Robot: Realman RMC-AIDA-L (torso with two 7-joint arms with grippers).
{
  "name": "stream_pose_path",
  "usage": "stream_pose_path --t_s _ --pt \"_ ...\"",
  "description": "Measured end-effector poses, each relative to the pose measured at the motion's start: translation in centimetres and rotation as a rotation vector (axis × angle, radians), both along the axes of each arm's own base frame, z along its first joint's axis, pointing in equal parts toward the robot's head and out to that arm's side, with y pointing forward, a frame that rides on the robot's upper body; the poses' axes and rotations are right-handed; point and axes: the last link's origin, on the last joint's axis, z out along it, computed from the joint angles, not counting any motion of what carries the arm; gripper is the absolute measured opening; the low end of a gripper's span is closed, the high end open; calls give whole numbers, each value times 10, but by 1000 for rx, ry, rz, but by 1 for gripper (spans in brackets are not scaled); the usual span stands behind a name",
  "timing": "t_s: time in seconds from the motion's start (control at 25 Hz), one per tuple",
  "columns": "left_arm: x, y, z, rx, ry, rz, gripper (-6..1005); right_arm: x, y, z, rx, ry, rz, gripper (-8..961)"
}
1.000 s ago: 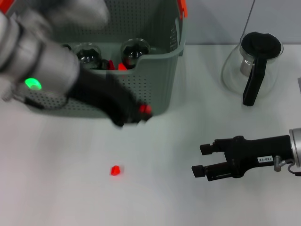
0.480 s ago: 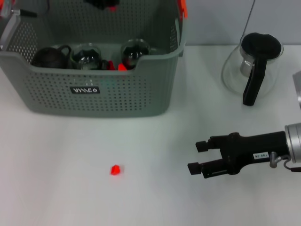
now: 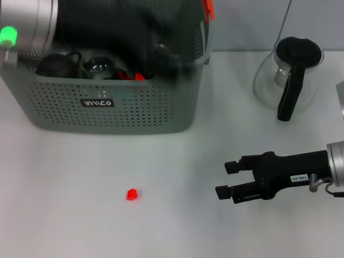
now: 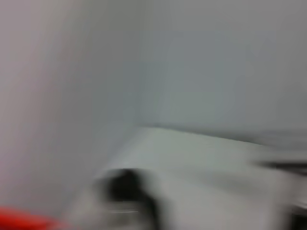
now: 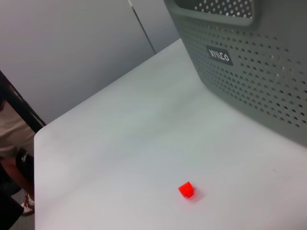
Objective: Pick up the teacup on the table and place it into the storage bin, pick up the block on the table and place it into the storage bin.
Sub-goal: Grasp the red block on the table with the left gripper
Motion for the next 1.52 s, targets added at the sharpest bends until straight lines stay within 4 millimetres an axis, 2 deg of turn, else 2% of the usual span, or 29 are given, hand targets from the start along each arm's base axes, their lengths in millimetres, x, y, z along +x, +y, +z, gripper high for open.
stream_pose_path --t_s 0.12,0.2,0.32,0.4,0.52,0.72,0.88,1.16,1.52 --pt "-5 -51 -25 -195 96 -183 611 1 -1 -1 0 1 -3 884" --pt "-14 -73 -44 -288 211 -236 708 1 -1 -1 -1 3 -6 885" --pt "-34 -82 -73 -341 414 -219 853 0 -2 -2 -3 5 -8 885" --pt "-45 -81 -93 -381 540 -165 952 -1 -1 -2 -4 5 -7 885" --pt "-55 -72 -114 -388 670 -77 951 -2 0 -2 -4 6 -4 885" --pt "-59 -48 -132 -300 752 12 950 -3 0 -2 -5 5 0 885" --pt "-66 -31 -142 -220 844 59 949 -3 0 -2 -5 4 1 884" --pt "-78 -15 -157 -164 906 60 948 -1 -1 -2 -2 4 2 884" --pt "-81 -13 -161 -162 917 69 887 -1 -1 -2 -2 4 0 885"
